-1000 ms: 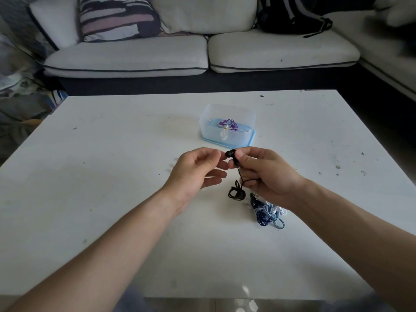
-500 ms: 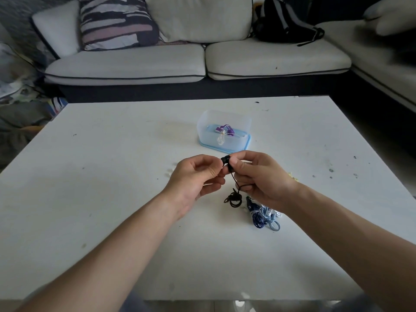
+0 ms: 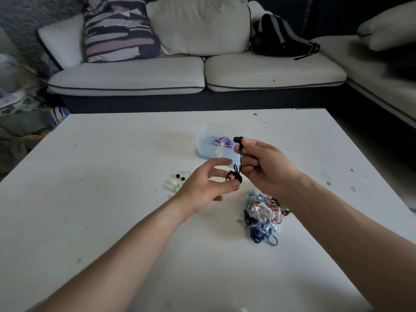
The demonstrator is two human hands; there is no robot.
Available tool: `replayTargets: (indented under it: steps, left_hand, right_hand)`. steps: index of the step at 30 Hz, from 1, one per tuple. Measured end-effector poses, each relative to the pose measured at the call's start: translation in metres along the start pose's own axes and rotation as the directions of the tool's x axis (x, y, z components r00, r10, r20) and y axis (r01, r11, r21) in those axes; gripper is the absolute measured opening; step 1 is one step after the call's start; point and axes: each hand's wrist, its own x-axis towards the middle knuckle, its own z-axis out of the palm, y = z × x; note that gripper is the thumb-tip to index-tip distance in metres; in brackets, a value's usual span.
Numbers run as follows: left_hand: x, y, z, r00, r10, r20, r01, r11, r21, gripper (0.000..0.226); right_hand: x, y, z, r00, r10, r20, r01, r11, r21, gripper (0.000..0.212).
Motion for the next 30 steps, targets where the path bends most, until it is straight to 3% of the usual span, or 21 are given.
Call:
replayTargets:
  steps: [4,12,16,21,26,30]
  left_hand:
    - [0.028,0.013,-0.013,0.992,0.024,-0.123,-0.033,0.996,-0.078,0.015]
    - [0.131,0.037,-0.047,0.926,0.088,-0.367,-0.092,0.996,0.006,0.013]
    - [0.175,0.018,-0.057,0.915,0.105,-0.388,0.021,0.952,0.306,0.015]
    - [0.197,-0.004,-0.059,0.916,0.120,-0.384,0.115,0.837,0.535,0.021]
    - [0.190,-0.006,-0.059,0.916,0.136,-0.378,0.087,0.852,0.516,0.029]
    - [0.159,-0.001,-0.049,0.900,0.242,-0.362,-0.013,0.846,0.534,0.020]
  right_hand:
    - [0.030,-0.017,0.001,0.999,0.017,-0.047,-0.012,0.994,0.110,0.013]
    - [0.117,-0.044,0.004,0.961,0.062,-0.271,-0.034,0.994,0.106,0.010]
    - [0.152,-0.042,-0.002,0.947,0.003,-0.321,-0.084,0.968,-0.236,0.009]
    - [0.179,-0.029,-0.012,0.952,-0.016,-0.304,-0.193,0.741,-0.643,0.015]
    - [0.167,-0.025,-0.010,0.967,-0.040,-0.252,-0.179,0.600,-0.780,0.024]
    - [0.140,-0.033,-0.013,0.969,-0.113,-0.220,-0.091,0.665,-0.741,0.024]
